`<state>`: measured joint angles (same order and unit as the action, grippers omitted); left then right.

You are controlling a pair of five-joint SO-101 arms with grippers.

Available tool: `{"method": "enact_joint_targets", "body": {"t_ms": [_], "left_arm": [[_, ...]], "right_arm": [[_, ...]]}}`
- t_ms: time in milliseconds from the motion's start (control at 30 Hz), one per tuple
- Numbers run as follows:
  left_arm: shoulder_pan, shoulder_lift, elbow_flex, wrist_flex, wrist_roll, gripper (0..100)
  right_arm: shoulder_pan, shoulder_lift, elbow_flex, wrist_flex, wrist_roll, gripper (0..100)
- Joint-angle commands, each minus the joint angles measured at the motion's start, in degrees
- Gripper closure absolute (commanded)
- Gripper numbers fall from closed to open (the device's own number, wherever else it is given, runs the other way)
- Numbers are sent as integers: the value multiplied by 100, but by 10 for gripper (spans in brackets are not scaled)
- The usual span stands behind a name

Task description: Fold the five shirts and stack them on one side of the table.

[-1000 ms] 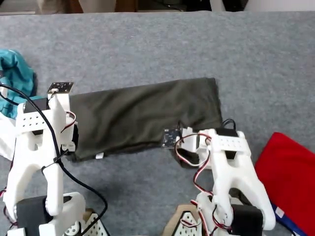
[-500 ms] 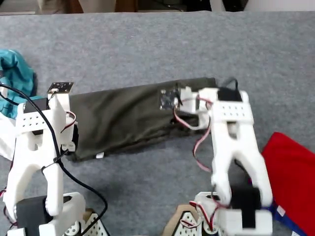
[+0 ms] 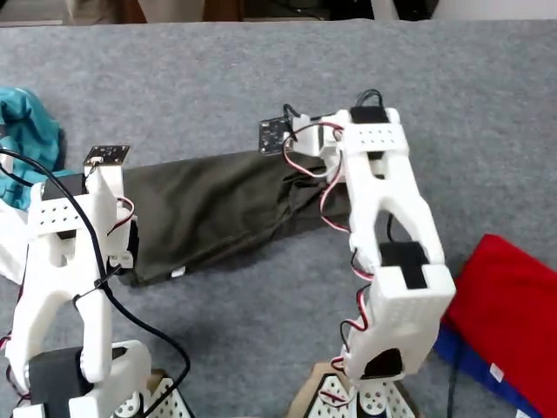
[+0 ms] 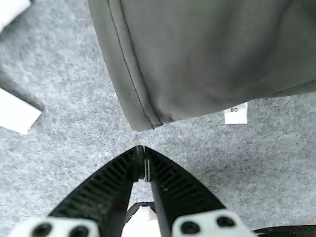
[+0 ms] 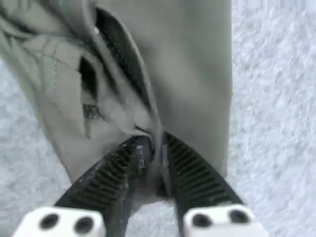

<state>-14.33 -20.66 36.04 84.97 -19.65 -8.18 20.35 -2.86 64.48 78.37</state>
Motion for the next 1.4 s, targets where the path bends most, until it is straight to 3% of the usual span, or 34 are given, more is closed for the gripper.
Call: {"method": "enact_joint_targets", "body": {"t_ms": [0,133,233,333,467,533,633,767,1000,1367], "left_arm": [[-26,-180,-79,-44,0,981],[-26,-180,-79,-44,0,981],[-26,-180,-79,-44,0,981],[-26,-180,-79,-44,0,981],[0,-171,-79,-70,35,981],[-18,-145,-70,-273,281,980],[26,-136,-70,-519,651,967],[167,-136,-70,-774,1222,845],[193,127,-185,-1415,1697,799],[-360,2141,-1749,-1451,1178,805]], "right_arm": [[-92,4,-523,9,-686,755],[-48,-4,-769,167,-695,638],[-4,-145,-884,580,-712,620],[75,-435,-840,914,-826,701],[233,-857,-699,1266,-1495,998],[444,-1024,-681,1336,-1855,944],[804,-1112,-690,1222,-2567,993],[971,-716,-673,1055,-3262,990],[892,462,-673,-431,-4730,990],[1121,66,-154,-1152,-4826,990]]}}
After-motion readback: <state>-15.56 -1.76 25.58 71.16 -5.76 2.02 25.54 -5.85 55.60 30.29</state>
